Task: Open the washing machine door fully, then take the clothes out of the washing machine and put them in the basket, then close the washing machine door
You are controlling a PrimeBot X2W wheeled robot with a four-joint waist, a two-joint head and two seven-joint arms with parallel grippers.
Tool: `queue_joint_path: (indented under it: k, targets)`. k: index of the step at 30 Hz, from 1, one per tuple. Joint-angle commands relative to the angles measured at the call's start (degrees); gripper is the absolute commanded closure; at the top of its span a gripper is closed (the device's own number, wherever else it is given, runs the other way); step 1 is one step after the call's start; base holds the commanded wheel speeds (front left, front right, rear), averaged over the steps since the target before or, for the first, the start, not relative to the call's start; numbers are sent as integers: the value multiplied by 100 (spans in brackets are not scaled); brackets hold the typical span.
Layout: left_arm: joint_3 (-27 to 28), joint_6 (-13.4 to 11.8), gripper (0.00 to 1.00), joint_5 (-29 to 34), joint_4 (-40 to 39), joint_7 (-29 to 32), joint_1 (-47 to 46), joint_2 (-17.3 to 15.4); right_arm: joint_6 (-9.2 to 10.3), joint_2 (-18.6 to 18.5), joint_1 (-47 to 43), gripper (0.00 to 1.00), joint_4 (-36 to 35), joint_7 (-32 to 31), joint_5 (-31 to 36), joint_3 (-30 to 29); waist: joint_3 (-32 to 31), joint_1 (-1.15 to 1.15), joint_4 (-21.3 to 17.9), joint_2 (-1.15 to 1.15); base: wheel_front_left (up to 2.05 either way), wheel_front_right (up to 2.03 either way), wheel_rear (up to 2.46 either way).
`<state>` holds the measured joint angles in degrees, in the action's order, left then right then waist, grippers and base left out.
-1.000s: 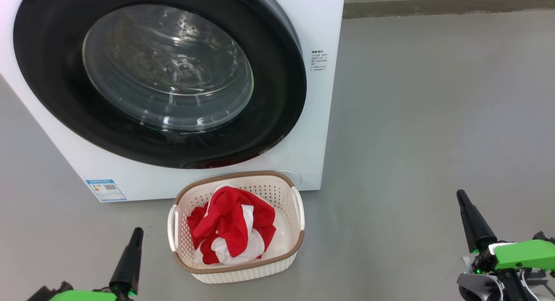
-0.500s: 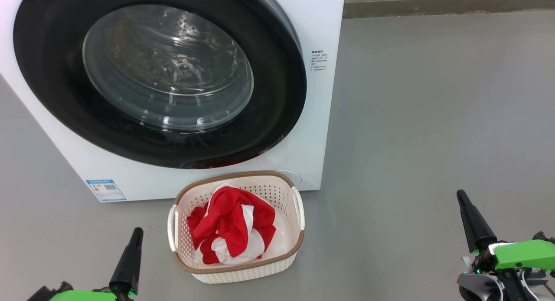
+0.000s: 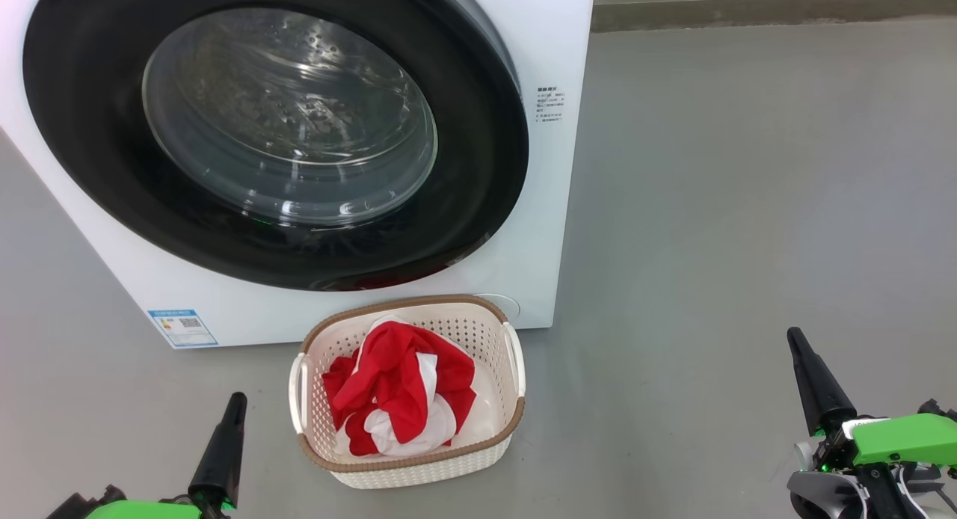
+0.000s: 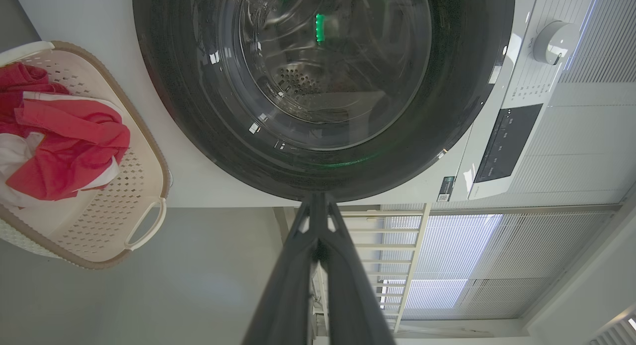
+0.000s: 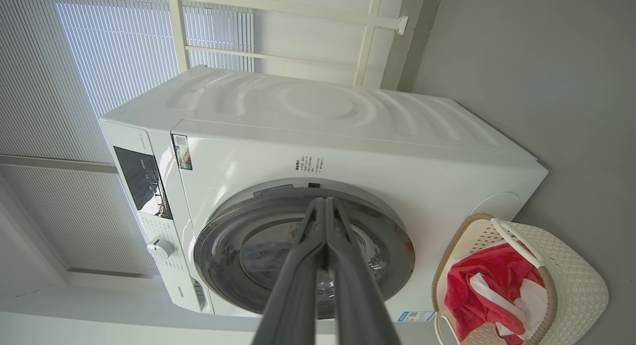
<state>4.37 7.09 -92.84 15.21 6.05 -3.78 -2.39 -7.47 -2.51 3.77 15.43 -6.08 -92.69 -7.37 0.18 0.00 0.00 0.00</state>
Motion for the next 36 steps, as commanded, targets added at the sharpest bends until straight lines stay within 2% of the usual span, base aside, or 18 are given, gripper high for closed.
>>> queue_joint_path:
  k: [1, 36]
  targets:
    - [210, 40, 100, 63, -117, 39, -240, -57, -2, -42, 241, 100, -141, -40, 52, 85, 0, 0, 0, 0, 0, 0, 0]
    - [215, 40, 100, 67, -117, 44, -241, -54, -2, -40, 241, 100, -141, -43, 54, 82, 0, 0, 0, 0, 0, 0, 0]
